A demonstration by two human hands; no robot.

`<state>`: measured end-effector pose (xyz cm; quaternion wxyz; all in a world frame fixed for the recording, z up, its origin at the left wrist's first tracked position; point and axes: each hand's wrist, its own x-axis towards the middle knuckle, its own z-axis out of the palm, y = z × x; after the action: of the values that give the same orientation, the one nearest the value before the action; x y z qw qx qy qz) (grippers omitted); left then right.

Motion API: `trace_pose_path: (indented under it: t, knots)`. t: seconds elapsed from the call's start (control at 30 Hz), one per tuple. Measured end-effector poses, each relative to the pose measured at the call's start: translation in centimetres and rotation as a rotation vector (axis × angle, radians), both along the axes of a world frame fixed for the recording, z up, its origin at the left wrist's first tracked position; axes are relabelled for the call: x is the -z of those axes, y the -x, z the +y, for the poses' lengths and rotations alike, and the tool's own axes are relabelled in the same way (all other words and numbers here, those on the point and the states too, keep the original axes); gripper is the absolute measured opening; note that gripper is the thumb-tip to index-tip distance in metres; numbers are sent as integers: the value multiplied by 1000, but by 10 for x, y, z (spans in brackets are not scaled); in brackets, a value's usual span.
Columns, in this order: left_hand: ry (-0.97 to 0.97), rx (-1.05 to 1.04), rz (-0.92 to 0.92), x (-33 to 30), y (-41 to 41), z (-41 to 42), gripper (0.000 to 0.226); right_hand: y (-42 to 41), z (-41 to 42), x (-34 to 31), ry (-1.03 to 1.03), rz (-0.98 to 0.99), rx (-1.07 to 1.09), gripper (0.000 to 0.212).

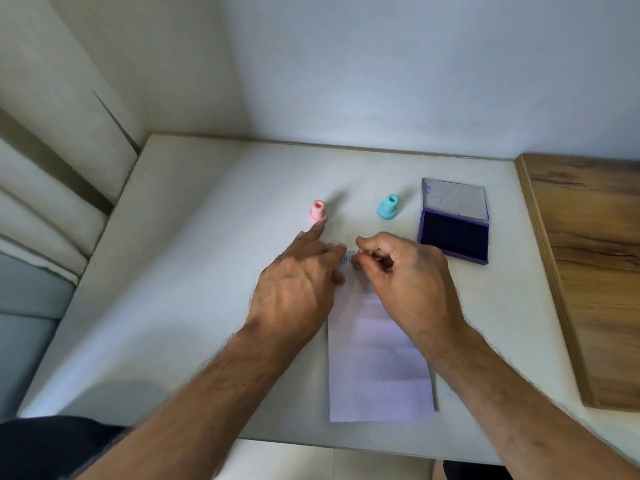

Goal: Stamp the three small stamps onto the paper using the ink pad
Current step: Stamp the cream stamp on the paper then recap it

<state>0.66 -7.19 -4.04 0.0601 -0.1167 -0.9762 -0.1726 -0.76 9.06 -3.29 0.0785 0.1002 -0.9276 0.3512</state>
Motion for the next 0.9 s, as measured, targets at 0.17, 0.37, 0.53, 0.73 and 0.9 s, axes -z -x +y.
trace_pose_path:
  t: [0.17, 0.37, 0.53, 0.73, 0.9]
  knots:
    - [-68, -39, 35, -13, 4, -2, 23, 10, 6, -3, 245, -189, 109, 22]
    - [-80, -181, 111, -30, 15, -17, 21, 21, 9, -12, 697, -291, 213, 14]
    - [-73, -246, 29, -26, 16, -21, 26, 21, 10, -16, 881, -355, 262, 11]
    - [-29, -299, -49, -13, 15, -25, 39, 21, 9, -17, 976, -365, 276, 12]
    - [-40, -278, -99, -13, 15, -26, 20, 18, 8, -16, 1001, -381, 242, 15]
